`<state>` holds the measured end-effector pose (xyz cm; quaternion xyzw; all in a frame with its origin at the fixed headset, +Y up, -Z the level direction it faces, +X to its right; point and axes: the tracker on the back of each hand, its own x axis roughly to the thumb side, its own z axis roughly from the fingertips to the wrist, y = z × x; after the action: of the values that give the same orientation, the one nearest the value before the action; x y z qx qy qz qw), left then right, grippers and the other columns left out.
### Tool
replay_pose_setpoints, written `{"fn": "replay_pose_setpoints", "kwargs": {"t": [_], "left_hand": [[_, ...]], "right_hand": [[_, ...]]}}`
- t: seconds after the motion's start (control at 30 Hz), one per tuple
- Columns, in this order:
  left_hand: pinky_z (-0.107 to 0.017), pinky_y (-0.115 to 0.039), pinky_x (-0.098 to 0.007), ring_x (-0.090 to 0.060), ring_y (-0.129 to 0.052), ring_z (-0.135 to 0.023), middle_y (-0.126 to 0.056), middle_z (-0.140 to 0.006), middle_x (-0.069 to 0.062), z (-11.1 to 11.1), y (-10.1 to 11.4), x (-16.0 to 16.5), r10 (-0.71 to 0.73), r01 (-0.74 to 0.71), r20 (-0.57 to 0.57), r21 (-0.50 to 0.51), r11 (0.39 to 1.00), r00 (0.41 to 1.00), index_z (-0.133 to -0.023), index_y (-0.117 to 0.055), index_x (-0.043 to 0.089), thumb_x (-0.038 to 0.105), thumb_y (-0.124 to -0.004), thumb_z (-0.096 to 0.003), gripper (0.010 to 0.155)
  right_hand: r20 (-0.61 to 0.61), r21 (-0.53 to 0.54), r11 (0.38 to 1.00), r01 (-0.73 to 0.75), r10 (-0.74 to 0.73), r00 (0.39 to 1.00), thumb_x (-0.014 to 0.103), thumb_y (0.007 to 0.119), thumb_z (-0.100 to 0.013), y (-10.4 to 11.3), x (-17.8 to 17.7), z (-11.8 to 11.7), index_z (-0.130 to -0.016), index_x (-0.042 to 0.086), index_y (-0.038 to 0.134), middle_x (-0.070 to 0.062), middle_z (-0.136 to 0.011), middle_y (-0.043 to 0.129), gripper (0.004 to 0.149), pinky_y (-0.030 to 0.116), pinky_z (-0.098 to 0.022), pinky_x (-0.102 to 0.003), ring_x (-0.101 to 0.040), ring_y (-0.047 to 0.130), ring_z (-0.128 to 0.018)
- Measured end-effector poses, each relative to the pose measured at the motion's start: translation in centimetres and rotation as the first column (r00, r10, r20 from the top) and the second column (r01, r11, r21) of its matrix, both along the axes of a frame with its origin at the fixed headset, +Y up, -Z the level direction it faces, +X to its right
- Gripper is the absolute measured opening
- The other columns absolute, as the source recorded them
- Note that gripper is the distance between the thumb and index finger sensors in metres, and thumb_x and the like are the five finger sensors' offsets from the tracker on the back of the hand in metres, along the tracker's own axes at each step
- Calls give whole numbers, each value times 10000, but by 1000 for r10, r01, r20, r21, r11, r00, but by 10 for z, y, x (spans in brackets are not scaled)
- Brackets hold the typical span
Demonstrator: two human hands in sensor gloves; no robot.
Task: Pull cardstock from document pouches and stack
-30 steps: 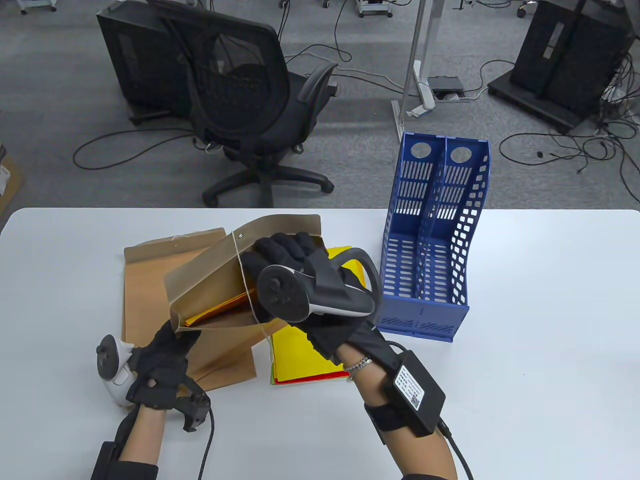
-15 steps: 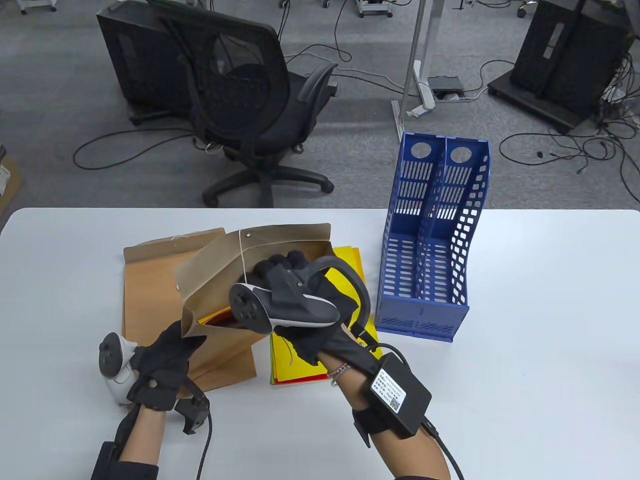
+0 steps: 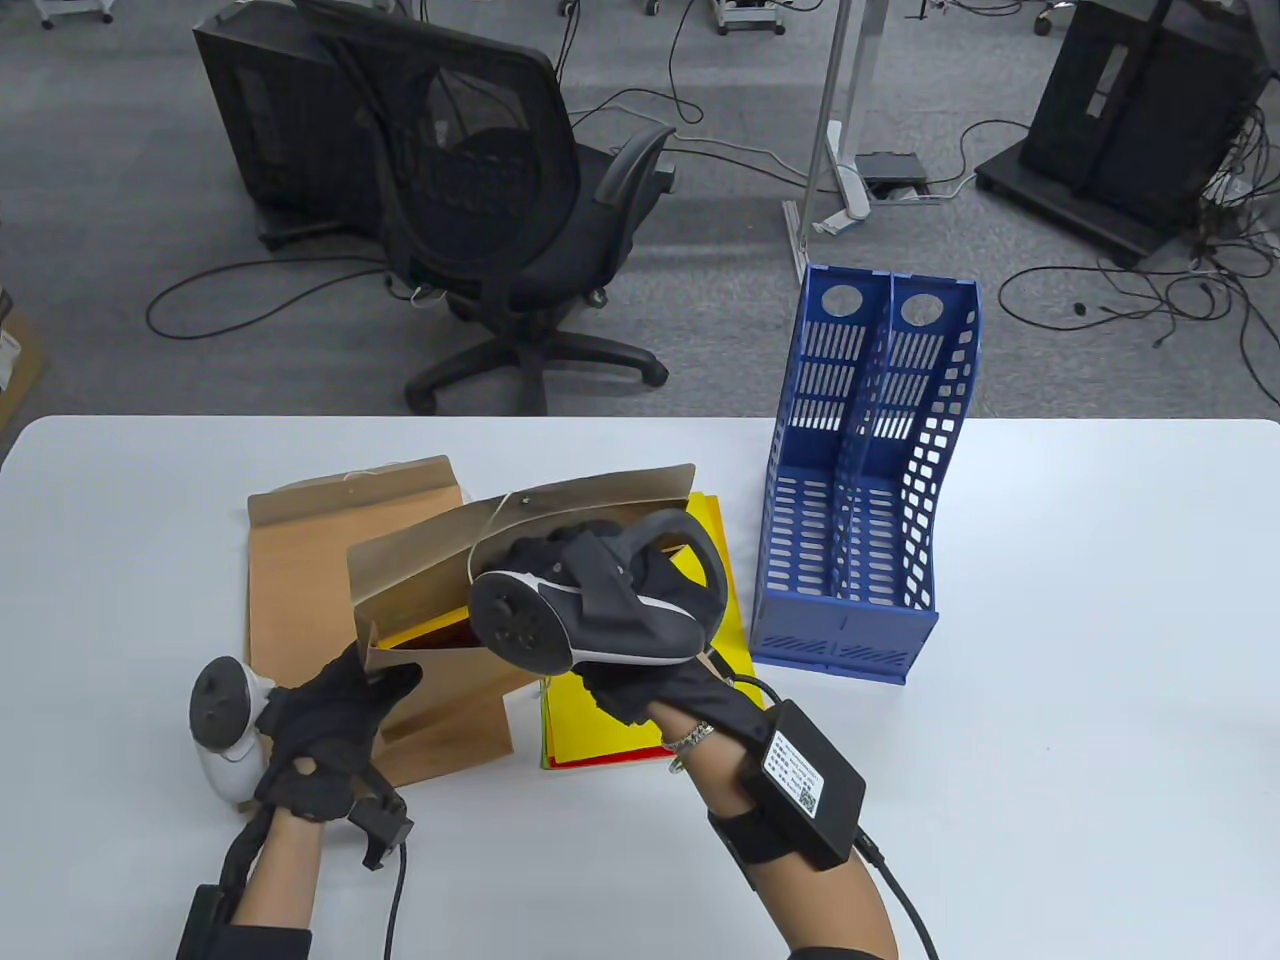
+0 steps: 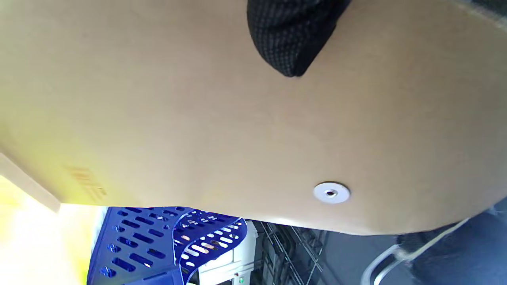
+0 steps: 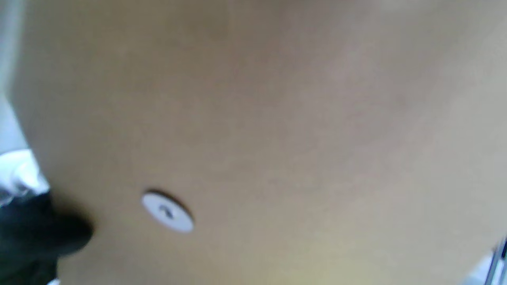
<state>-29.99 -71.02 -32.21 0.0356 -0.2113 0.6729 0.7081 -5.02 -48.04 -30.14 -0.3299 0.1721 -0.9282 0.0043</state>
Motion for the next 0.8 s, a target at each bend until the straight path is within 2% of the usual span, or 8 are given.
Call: {"fn": "replay_pose_setpoints", "kwargs": {"t": [0.07, 0.13, 0.27, 0.33, 0.43, 0.57, 0.7, 0.8], "left_hand": [[-662, -704, -499, -235, -878, -932, -886, -998, 32, 1, 0, -1, 28, -28, -8, -1, 1000, 1000, -938, -773, 380, 321, -822, -495, 449], [-647, -723, -487, -232, -896, -912, -897, -985, 29, 1, -1, -3, 25, -25, -24, -1, 1000, 999, -944, -766, 378, 323, -823, -494, 456], [-607, -761, -466, -223, -942, -854, -921, -954, 22, 1, -1, -6, 57, -57, -35, -1, 998, 998, -942, -768, 366, 330, -822, -493, 454], [-586, -777, -457, -222, -966, -821, -941, -930, 9, 1, -2, -8, 48, -49, -51, -10, 999, 998, -940, -770, 353, 331, -821, -493, 451], [-550, -805, -438, -213, -1000, -770, -964, -895, 3, 1, -4, -12, 65, -67, -69, -23, 997, 995, -943, -764, 331, 343, -816, -492, 454], [-516, -828, -420, -207, -1023, -727, -982, -865, 1, 1, -6, -24, 111, -117, -96, -61, 991, 989, -948, -756, 313, 356, -807, -498, 455], [-497, -842, -403, -194, -1038, -698, -989, -848, 5, 2, -9, -43, 144, -158, -121, -118, 980, 982, -958, -741, 304, 370, -794, -506, 460], [-470, -852, -392, -197, -1052, -663, -996, -827, -13, 5, -9, -58, 164, -188, -159, -148, 971, 974, -970, -728, 277, 371, -787, -513, 470]], "right_hand": [[2, 134, 988, 74, -75, 997, 349, 775, -484, 11, 7, 7, -835, 292, 906, 5, -782, 995, 378, 782, -608, -428, -241, 981, -726], [20, 271, 948, 167, -179, 984, 356, 771, -488, 24, 16, 16, -846, 303, 892, 11, -800, 984, 382, 785, -609, -424, -237, 973, -741], [110, 552, 797, 245, -361, 926, 392, 738, -520, 47, 39, 35, -895, 342, 830, 37, -856, 945, 390, 821, -596, -379, -209, 960, -775], [149, 620, 746, 241, -414, 898, 401, 723, -533, 57, 51, 42, -929, 350, 794, 33, -848, 950, 406, 851, -562, -360, -204, 978, -748], [198, 678, 684, 269, -522, 830, 396, 701, -557, 73, 75, 51, -986, 379, 711, 24, -860, 938, 429, 875, -539, -341, -204, 986, -737], [173, 700, 608, 375, -654, 736, 376, 697, -566, 83, 108, 56, -1012, 361, 668, -2, -866, 930, 447, 912, -483, -317, -202, 1013, -694], [107, 730, 505, 461, -751, 652, 349, 702, -565, 77, 136, 59, -1012, 335, 664, -39, -899, 893, 449, 937, -448, -296, -202, 1030, -666], [60, 737, 476, 480, -753, 655, 333, 716, -547, 59, 146, 55, -995, 323, 687, -55, -883, 902, 449, 958, -403, -290, -209, 1050, -628]]}}
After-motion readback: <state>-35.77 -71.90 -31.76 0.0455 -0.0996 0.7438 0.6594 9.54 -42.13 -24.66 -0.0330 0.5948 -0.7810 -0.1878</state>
